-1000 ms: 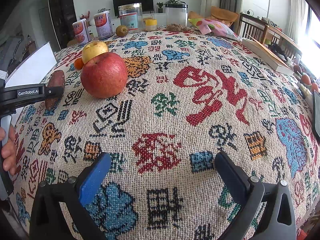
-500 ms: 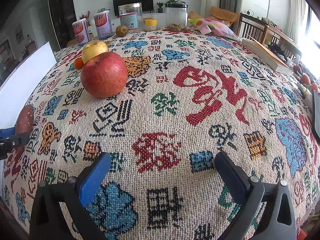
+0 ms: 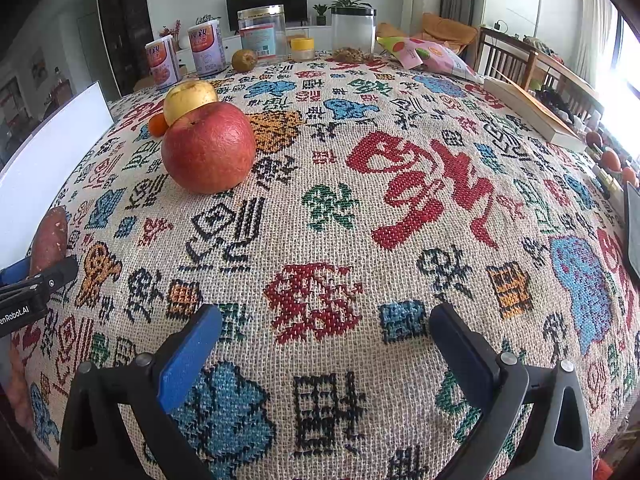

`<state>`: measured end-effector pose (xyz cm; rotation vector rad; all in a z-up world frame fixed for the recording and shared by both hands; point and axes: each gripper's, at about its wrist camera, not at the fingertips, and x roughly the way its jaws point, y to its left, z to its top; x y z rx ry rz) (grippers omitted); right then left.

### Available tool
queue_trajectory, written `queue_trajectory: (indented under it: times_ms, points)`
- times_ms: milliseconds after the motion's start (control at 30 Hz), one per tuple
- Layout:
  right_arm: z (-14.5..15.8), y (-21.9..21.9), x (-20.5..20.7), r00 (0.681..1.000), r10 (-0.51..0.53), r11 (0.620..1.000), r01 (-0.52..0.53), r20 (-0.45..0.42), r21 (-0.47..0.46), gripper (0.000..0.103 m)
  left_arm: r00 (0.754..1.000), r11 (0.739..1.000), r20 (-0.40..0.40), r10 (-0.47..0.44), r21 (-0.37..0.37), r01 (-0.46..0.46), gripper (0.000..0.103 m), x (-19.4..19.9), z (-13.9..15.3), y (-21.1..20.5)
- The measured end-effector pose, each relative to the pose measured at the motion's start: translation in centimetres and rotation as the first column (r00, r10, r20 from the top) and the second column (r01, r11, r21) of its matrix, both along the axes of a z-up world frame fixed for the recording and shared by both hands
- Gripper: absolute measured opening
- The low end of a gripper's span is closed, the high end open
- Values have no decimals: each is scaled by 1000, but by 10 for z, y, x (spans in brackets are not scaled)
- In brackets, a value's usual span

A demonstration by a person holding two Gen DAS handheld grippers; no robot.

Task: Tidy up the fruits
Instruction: 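Lift the sweet potato off the cloth with the left tool, then grasp the red apple with the right tool while left tool holds the sweet potato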

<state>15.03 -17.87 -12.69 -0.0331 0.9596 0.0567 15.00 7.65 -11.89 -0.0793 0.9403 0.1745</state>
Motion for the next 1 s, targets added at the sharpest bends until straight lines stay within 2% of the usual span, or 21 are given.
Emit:
queue_trajectory:
  times_ms: [300, 467, 667, 800, 833, 933, 1000]
  points:
    - [2, 0, -1, 1000, 6, 1000, -6, 4, 0, 103, 1000, 1000, 2, 3, 2, -3, 103, -1, 1, -1]
    - [10, 10, 1, 996, 70, 995, -74, 56, 72, 103, 1000, 1000, 2, 3, 2, -3, 103, -1, 1, -1]
    - [18, 51, 47, 983, 162, 985, -166, 85, 40, 103, 1000, 1000, 2, 3, 2, -3, 103, -1, 1, -1]
    - [23, 72, 78, 977, 186, 982, -189, 99, 18, 102, 1000, 1000, 3, 3, 2, -3, 103, -1, 1, -1]
    - [22, 76, 84, 977, 190, 981, -192, 94, 9, 99, 1000, 1000, 3, 3, 2, -3, 103, -1, 1, -1]
    - [17, 80, 97, 975, 217, 976, -219, 50, 17, 69, 1000, 1000, 3, 3, 2, -3, 103, -1, 1, -1]
    - [18, 77, 97, 976, 214, 976, -215, 41, 41, 69, 1000, 1000, 3, 3, 1, -3, 103, -2, 1, -1]
